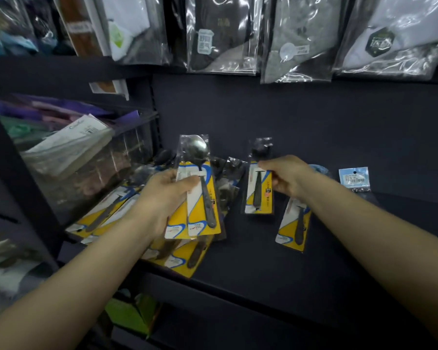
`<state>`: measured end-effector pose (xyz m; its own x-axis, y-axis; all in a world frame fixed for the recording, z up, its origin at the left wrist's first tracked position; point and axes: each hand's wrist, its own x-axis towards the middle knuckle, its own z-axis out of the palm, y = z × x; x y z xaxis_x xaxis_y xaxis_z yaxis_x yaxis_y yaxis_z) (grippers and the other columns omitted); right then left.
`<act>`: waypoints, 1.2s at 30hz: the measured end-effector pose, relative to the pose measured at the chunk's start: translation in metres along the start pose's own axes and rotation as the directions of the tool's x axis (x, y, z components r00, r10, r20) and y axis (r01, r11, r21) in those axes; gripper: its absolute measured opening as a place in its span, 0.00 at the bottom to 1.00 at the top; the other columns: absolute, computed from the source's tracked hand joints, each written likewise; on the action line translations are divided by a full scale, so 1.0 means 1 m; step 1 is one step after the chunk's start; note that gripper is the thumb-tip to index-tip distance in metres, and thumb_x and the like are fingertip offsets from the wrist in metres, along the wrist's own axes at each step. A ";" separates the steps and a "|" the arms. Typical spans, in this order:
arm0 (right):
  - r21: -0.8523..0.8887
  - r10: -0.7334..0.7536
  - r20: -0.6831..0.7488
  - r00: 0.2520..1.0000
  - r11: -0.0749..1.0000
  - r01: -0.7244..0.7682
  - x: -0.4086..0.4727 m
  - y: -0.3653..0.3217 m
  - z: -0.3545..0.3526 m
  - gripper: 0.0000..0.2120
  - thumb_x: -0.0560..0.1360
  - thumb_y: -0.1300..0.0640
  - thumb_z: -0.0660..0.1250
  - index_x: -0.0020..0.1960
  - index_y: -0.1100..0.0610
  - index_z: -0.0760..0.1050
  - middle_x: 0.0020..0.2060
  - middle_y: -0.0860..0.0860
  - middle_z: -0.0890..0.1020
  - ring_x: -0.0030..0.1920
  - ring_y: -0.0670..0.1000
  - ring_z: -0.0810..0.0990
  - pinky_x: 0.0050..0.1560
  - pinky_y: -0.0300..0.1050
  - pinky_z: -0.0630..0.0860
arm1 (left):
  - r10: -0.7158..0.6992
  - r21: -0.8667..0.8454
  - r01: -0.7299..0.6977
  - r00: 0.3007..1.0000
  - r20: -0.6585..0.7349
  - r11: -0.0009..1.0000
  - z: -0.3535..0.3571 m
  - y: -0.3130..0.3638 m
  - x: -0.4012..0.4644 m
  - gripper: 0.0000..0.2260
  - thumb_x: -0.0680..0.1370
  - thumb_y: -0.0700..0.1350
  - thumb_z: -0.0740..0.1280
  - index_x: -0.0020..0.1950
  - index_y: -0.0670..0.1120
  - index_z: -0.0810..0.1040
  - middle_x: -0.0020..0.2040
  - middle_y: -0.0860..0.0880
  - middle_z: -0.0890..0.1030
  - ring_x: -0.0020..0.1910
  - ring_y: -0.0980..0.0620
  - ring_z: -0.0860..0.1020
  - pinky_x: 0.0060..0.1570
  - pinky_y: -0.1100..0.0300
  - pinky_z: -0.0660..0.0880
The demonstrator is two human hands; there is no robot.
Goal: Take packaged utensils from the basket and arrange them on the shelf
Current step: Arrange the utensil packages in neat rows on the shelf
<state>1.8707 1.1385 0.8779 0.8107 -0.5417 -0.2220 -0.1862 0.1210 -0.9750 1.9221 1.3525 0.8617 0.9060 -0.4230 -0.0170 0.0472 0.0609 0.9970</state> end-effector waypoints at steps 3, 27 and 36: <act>-0.145 0.053 -0.092 0.994 0.987 -0.066 0.013 0.007 -0.001 0.10 0.76 0.63 0.63 0.36 0.59 0.73 0.27 0.53 0.78 0.21 0.46 0.76 0.18 0.31 0.71 | -0.032 0.008 0.032 0.998 0.050 0.999 -0.026 0.006 0.006 0.08 0.75 0.39 0.65 0.52 0.38 0.78 0.41 0.39 0.82 0.32 0.45 0.81 0.32 0.56 0.79; -0.751 -0.421 -0.164 0.892 0.639 0.164 -0.008 0.007 0.039 0.17 0.77 0.53 0.63 0.58 0.65 0.73 0.57 0.62 0.76 0.54 0.61 0.77 0.54 0.52 0.73 | -0.106 0.011 0.108 0.945 0.311 0.994 -0.028 -0.006 0.000 0.08 0.76 0.34 0.61 0.52 0.40 0.77 0.34 0.44 0.84 0.28 0.50 0.82 0.27 0.59 0.80; -0.275 -0.142 0.060 0.988 0.949 0.153 -0.056 0.017 0.054 0.08 0.76 0.62 0.64 0.38 0.57 0.73 0.22 0.49 0.71 0.20 0.42 0.66 0.18 0.31 0.61 | 0.079 0.162 -0.129 0.955 0.284 0.978 -0.016 -0.007 -0.016 0.08 0.78 0.41 0.61 0.45 0.47 0.80 0.43 0.47 0.83 0.43 0.49 0.80 0.47 0.57 0.76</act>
<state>1.8517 1.2157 0.8741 0.8609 -0.5022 -0.0809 -0.2051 -0.1972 -0.9587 1.9134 1.3731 0.8539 0.7497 -0.6564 0.0838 -0.1391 -0.0325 0.9897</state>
